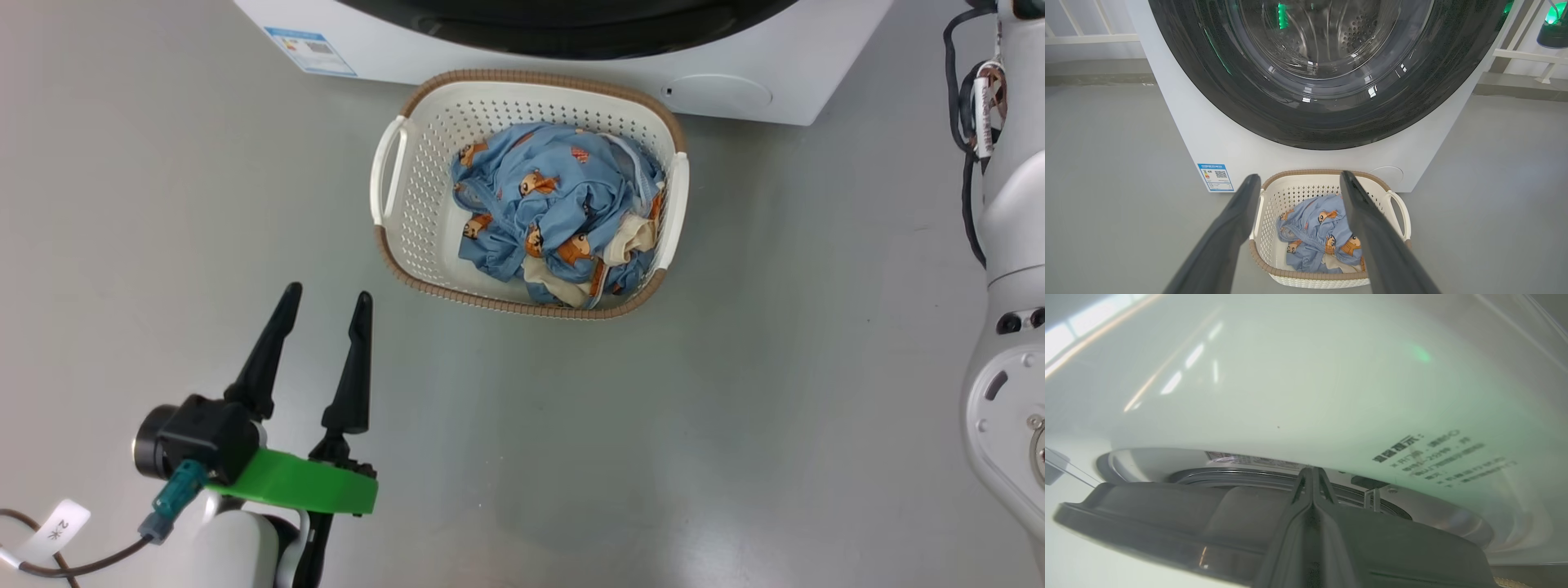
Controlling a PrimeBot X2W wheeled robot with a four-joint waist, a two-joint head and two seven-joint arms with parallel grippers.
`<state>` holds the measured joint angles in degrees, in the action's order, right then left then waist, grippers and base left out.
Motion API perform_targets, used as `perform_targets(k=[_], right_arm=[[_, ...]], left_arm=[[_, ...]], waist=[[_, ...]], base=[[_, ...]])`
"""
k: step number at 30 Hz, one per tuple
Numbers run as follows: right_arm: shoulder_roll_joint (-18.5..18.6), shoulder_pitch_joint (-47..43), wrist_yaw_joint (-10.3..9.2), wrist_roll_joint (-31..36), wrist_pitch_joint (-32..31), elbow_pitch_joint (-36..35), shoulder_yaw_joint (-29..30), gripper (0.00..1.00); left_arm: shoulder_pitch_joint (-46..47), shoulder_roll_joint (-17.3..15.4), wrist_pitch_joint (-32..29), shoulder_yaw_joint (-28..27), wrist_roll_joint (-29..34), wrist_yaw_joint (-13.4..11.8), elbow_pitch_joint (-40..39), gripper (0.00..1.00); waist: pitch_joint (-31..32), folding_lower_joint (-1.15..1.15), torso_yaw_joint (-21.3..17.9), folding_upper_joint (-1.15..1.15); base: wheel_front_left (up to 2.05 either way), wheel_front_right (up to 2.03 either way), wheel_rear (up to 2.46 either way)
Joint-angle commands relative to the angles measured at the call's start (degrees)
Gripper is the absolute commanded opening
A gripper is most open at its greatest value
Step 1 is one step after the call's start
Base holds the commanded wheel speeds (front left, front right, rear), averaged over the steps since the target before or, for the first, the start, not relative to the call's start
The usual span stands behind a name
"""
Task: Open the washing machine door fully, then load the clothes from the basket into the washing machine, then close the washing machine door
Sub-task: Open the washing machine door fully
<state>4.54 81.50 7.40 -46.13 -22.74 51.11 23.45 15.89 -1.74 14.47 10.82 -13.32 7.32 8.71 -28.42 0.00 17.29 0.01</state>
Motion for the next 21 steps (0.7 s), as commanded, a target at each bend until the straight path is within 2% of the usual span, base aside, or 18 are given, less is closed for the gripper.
perform_targets(k=[1,6,21], right_arm=[[-1.65,2.64,0.09,0.78,0.44,-0.84,0.12,0.0],[-1.62,3.98,0.09,2.5,-1.3,1.22,1.21,0.0],[-1.65,-0.36,0.09,-1.84,-18.39,-3.12,-0.35,0.0]], left_arm=[[1.1,-1.14,0.52,-1.67,-0.36,0.16,-1.45,1.0],[1.39,-1.14,0.52,-1.75,-1.01,0.07,-1.42,1.0],[1.72,-1.14,0.52,-3.1,-0.52,0.01,-2.09,1.0]], waist=[[-0.39,0.0,0.31,-0.01],[-0.96,0.0,0.75,-0.01],[-0.06,0.0,0.03,-0.01]], base=[[0.0,0.0,0.0],[0.0,0.0,0.0],[0.0,0.0,0.0]])
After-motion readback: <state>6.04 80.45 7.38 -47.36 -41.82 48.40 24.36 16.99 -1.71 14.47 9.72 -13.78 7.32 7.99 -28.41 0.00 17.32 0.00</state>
